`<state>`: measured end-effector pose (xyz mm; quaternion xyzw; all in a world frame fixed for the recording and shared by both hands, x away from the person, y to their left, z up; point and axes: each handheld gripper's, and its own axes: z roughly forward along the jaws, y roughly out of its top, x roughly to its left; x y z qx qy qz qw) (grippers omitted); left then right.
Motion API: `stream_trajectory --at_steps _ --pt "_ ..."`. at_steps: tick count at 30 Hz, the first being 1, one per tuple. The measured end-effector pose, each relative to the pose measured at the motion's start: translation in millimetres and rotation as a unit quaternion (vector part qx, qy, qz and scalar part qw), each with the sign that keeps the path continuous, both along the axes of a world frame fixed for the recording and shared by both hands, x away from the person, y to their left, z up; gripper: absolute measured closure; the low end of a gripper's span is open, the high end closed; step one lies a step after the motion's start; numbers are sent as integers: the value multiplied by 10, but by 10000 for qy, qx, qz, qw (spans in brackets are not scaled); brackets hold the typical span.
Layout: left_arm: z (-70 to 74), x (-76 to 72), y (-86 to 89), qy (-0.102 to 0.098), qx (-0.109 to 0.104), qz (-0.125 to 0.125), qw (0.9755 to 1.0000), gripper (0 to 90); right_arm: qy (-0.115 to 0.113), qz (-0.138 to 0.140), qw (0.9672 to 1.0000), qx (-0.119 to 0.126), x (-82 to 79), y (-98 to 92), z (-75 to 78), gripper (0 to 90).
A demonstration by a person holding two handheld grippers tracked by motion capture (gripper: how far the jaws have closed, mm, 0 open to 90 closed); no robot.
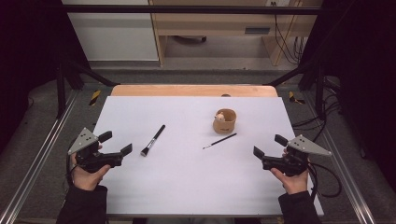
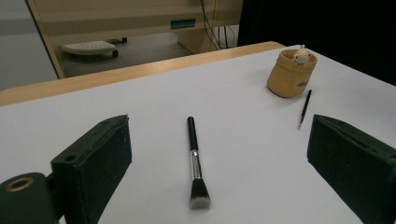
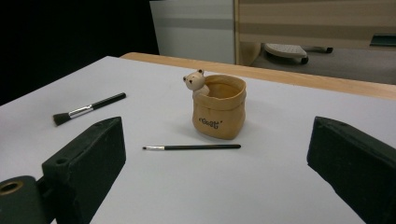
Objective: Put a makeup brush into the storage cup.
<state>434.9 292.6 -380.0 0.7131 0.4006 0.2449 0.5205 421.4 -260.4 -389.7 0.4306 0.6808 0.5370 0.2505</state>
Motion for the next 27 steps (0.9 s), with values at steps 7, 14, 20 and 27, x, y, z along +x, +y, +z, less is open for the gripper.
stream_trajectory --at_steps 7,14,20,27 --pt "-14 -4 -33 4 6 -25 10000 60 18 37 10000 -74 7 27 -12 49" --pt "-28 3 -39 27 4 -37 10000 60 55 127 9998 -149 28 97 -26 50" --pt "-41 6 -65 37 27 -61 10000 60 69 143 9997 -175 50 135 -13 52" --pt "-39 -1 -89 25 58 -76 10000 60 84 229 9995 -200 131 221 12 56"
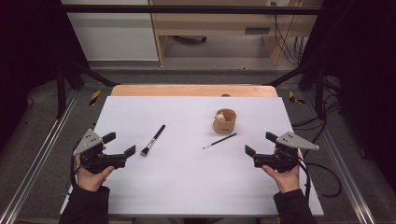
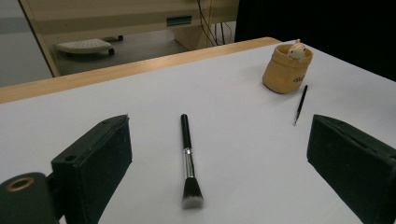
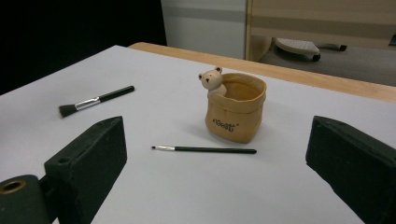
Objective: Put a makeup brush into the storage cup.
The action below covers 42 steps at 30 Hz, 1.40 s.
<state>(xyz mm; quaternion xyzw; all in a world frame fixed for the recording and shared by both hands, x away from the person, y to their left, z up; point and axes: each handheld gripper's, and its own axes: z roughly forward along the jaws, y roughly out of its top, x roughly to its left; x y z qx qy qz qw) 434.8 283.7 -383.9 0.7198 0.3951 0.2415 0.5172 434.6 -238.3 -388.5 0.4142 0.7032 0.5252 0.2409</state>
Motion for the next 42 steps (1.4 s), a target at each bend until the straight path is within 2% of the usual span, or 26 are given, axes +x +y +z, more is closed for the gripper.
stream_trajectory --at_steps 10,22,31,42 --pt "3 -4 -15 0 29 -34 10000 60 79 62 9999 -93 93 94 -23 59" --pt "1 -6 -30 3 71 -51 10000 60 216 224 9993 -211 299 339 -66 67" --pt "12 -17 -40 -27 66 -68 10000 60 478 347 9977 -333 504 536 -192 74" --pt "29 -28 -31 -57 42 -54 10000 61 680 467 9954 -494 626 630 -296 82"
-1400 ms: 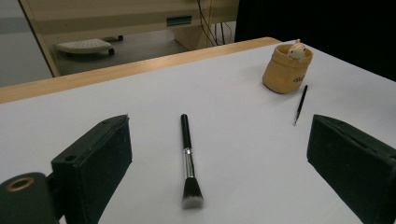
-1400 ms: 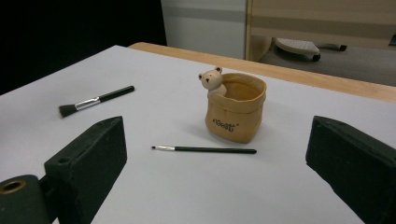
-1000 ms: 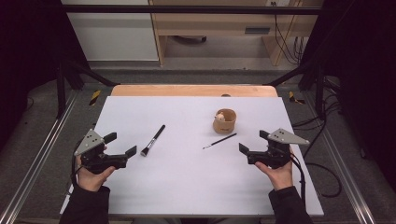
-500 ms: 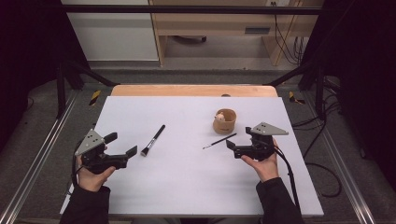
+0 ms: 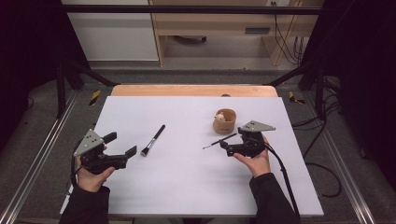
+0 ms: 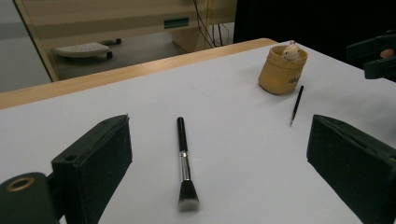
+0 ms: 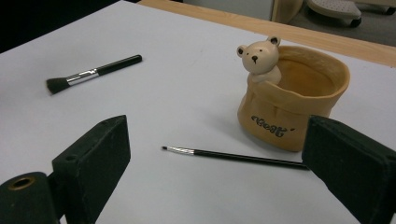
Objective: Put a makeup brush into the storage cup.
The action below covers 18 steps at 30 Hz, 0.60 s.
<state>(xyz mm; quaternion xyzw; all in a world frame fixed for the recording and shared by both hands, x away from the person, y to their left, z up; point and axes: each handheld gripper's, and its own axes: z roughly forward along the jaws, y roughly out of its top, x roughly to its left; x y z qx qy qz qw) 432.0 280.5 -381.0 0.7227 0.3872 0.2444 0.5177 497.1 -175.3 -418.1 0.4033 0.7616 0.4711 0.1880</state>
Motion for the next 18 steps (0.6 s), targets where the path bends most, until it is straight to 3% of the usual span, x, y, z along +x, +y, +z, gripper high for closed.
stream_trajectory --at_steps 6,18 --pt "-7 8 -5 32 23 -1 10000 61 68 -73 9994 -341 46 75 -107 104" --pt "-7 8 9 31 12 -11 10000 62 379 -85 9983 -444 181 162 -283 117"
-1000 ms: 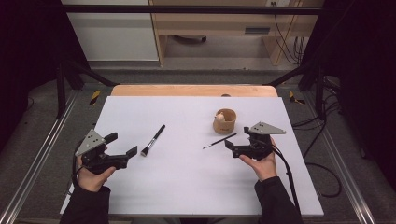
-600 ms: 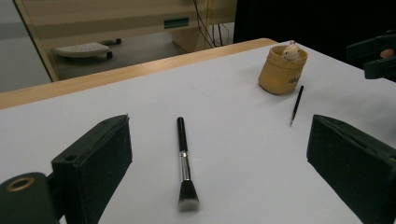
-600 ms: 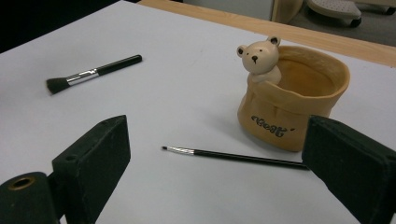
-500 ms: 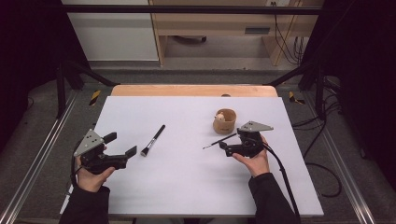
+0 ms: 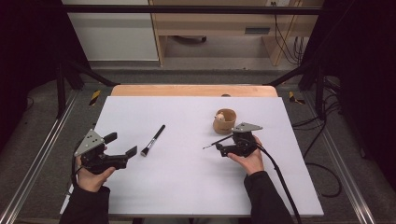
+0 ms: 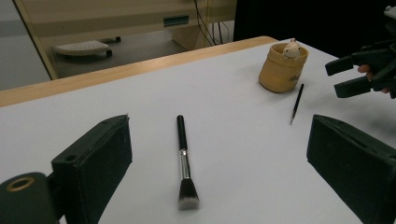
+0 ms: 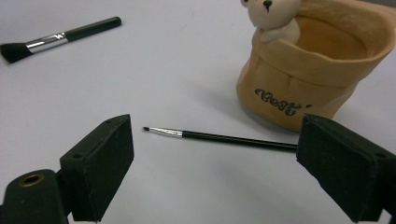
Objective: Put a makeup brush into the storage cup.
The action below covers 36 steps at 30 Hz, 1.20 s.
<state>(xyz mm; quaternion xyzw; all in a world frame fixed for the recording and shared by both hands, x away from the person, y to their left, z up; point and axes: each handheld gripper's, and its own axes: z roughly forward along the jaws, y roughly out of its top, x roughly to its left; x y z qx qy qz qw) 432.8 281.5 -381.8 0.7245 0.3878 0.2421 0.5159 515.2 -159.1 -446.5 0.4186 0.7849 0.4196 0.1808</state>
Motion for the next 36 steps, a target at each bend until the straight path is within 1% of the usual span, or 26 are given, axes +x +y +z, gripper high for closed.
stream_trajectory --at_steps 1,3,4,8,9,10,14,15,19,21,23,24,26,30,33,36 --pt "-1 0 1 -3 -19 10 10000 62 66 30 10000 -33 29 19 -36 124" --pt "-1 0 4 -4 -31 10 10000 62 110 29 9999 -23 37 33 -50 126" --pt "-2 0 5 -3 -35 7 10000 62 95 71 9999 -43 51 38 -68 126" --pt "0 -2 9 -5 -47 3 10000 63 176 153 9997 -16 107 75 -141 122" --pt "0 -2 9 -5 -47 3 10000 63 232 126 9997 3 114 84 -148 122" --pt "3 -2 13 -7 -50 3 10000 65 213 155 9997 -5 127 82 -161 123" --pt "-1 1 11 2 -39 5 10000 65 287 154 9995 6 169 74 -188 133" --pt "-1 1 10 -2 -39 3 10000 65 267 160 9995 0 178 73 -196 134" --pt "1 1 17 -6 -39 5 10000 66 296 152 9994 13 197 69 -196 136" --pt "1 2 20 -6 -42 9 10000 66 243 206 9995 -10 206 65 -191 135" --pt "1 3 20 -4 -44 10 10000 66 211 289 9993 -106 213 87 -168 133" --pt "2 1 18 -7 -30 9 10000 66 202 356 9991 -146 212 102 -152 133" --pt "7 -3 16 -17 -34 -1 10000 66 156 481 9986 -149 224 141 -135 143" --pt "13 -7 21 -32 -32 -10 10000 67 251 552 9980 -158 255 191 -163 150" --pt "10 -3 19 -27 -38 0 10000 67 348 543 9976 -262 274 206 -222 156" --pt "8 -2 14 -14 -22 -3 10000 67 354 569 9970 -387 286 228 -264 168"
